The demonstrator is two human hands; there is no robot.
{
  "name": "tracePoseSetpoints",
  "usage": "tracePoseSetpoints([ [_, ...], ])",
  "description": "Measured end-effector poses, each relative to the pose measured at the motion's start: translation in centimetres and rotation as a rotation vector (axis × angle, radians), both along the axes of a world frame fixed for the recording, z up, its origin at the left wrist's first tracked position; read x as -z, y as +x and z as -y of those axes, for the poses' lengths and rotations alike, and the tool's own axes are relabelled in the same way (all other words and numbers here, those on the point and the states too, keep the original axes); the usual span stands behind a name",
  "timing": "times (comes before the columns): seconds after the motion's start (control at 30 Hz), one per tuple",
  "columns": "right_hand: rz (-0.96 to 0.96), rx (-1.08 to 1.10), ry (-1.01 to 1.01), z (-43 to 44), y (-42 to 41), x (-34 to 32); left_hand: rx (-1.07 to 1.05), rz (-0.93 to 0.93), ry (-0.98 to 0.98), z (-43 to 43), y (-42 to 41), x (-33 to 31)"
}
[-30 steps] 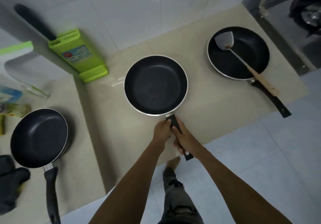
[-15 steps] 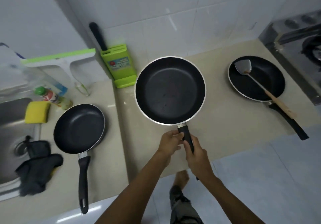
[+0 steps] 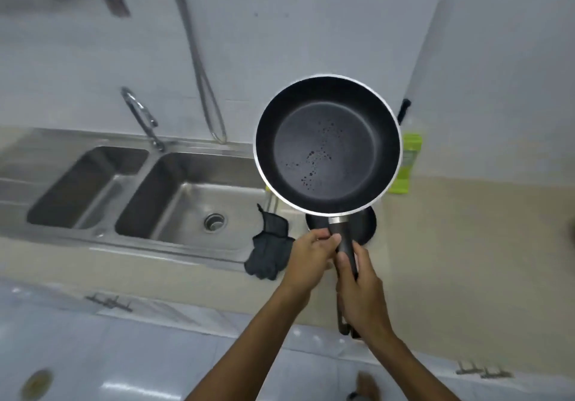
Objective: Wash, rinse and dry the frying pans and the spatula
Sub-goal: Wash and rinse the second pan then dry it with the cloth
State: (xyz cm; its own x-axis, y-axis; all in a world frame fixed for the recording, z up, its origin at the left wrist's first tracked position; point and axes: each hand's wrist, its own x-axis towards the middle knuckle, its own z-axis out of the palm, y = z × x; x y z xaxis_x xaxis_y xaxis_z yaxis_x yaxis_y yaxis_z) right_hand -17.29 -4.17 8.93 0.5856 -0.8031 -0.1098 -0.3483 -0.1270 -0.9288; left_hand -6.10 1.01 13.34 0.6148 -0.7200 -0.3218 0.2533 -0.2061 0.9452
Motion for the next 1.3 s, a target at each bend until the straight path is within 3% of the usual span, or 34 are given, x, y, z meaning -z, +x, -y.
tracePoseSetpoints([
  [0.27,-0.06,-0.255,0.062,-10.1,14.7,1.6,-0.322,-0.077,0.07,-12.4,12.8,2.8],
  [0.57,-0.193,-0.423,0.04,-13.3,31.2,8.3,-0.415,-0.134,0.264,-15.9,29.0,10.2],
  [0.83,-0.31,-0.341,0.137,-14.3,38.9,11.4,-0.266,-0.115,0.42,-16.0,37.8,15.6],
  [1.3,-0.335,-0.267,0.097,-13.9,42.5,14.6,-0.059,-0.13,0.519,-14.9,43.0,15.8],
])
